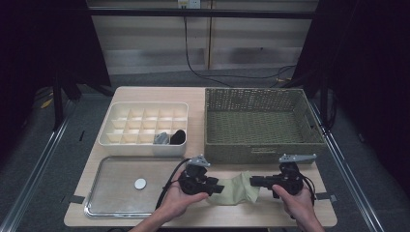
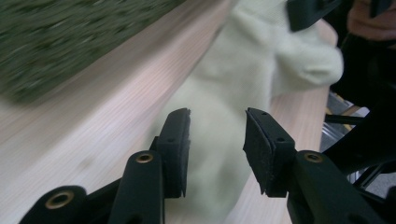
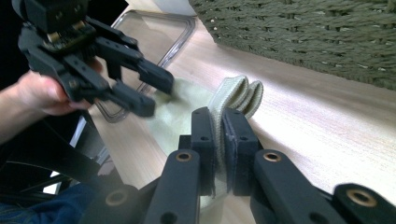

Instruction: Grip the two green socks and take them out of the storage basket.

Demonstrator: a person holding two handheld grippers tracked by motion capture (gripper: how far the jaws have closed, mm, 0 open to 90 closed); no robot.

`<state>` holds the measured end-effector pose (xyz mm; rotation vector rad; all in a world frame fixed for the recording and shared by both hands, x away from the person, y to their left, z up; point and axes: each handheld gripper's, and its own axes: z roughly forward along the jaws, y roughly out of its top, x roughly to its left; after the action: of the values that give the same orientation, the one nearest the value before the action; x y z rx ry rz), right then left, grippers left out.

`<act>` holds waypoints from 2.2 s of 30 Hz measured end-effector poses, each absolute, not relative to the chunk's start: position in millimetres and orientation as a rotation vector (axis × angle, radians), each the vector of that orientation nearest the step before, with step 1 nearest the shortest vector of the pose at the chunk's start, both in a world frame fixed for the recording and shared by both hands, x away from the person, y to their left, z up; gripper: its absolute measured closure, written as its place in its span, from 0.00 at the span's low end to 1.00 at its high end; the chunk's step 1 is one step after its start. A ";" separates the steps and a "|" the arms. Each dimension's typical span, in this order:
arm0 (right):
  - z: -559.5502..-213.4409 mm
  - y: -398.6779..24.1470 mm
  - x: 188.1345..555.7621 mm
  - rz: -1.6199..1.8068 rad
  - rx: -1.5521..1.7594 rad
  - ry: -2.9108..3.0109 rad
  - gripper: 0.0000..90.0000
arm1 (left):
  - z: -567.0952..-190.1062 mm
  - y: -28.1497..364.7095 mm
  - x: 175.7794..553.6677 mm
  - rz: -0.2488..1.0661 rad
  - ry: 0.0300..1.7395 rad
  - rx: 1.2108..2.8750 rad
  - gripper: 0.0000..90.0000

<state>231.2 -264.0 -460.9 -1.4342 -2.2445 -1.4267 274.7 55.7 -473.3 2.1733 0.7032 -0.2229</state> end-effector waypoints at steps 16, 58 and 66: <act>-458.6 -252.8 232.8 -1.416 -1.406 -2.269 0.93 | -492.3 75.6 273.4 -0.228 0.749 2.197 0.83; -468.7 -195.7 259.5 -1.263 -1.296 -2.354 0.91 | -497.2 64.1 278.7 -0.264 0.764 2.172 0.86; -469.2 -194.0 260.8 -1.252 -1.299 -2.356 0.89 | -496.6 62.7 280.9 -0.264 0.772 2.159 0.86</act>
<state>260.8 -194.0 -469.2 -1.2989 -2.3559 -1.2516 280.9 62.7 -496.6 2.1588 0.7717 -0.2640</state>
